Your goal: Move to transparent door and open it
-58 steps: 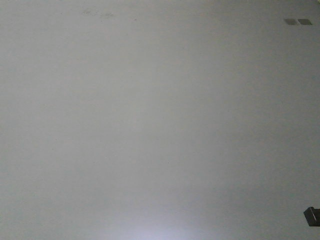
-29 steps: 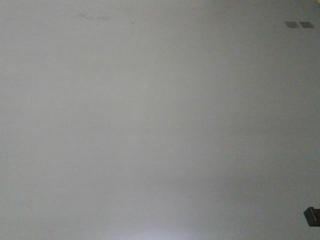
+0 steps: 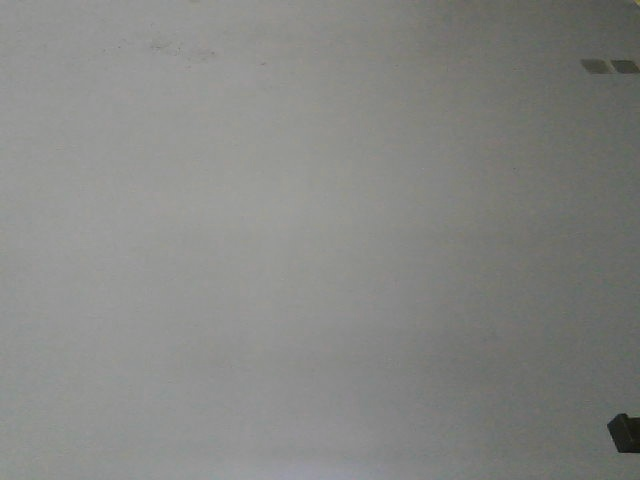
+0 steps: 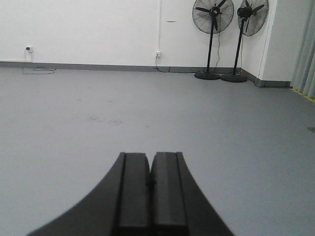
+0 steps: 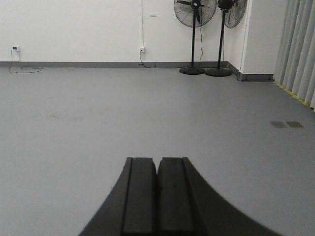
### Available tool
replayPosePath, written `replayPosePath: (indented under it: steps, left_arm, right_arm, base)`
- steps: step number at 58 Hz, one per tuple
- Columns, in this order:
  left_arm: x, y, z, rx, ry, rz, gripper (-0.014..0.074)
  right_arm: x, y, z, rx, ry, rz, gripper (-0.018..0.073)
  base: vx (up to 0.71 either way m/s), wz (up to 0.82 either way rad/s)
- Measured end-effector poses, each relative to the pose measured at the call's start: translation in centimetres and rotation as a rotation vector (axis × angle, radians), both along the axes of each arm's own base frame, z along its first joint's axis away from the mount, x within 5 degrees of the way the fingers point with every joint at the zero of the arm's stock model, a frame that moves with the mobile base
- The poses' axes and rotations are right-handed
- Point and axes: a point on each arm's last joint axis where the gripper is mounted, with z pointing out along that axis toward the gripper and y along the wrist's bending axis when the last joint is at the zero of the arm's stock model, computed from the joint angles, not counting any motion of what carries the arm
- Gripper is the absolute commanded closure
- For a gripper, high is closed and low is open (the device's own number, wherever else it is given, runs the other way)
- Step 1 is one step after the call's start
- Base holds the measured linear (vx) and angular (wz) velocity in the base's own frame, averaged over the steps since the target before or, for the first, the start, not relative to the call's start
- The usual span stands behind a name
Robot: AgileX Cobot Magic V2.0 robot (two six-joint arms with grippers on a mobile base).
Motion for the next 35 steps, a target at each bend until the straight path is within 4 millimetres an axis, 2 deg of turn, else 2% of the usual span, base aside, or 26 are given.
replayPosePath:
  steps: [35]
  left_arm:
    - [0.00, 0.00, 0.00, 0.000, 0.000, 0.000, 0.0602]
  right_arm:
    - [0.00, 0.00, -0.01, 0.000, 0.001, 0.000, 0.0564]
  base:
    - [0.46, 0.10]
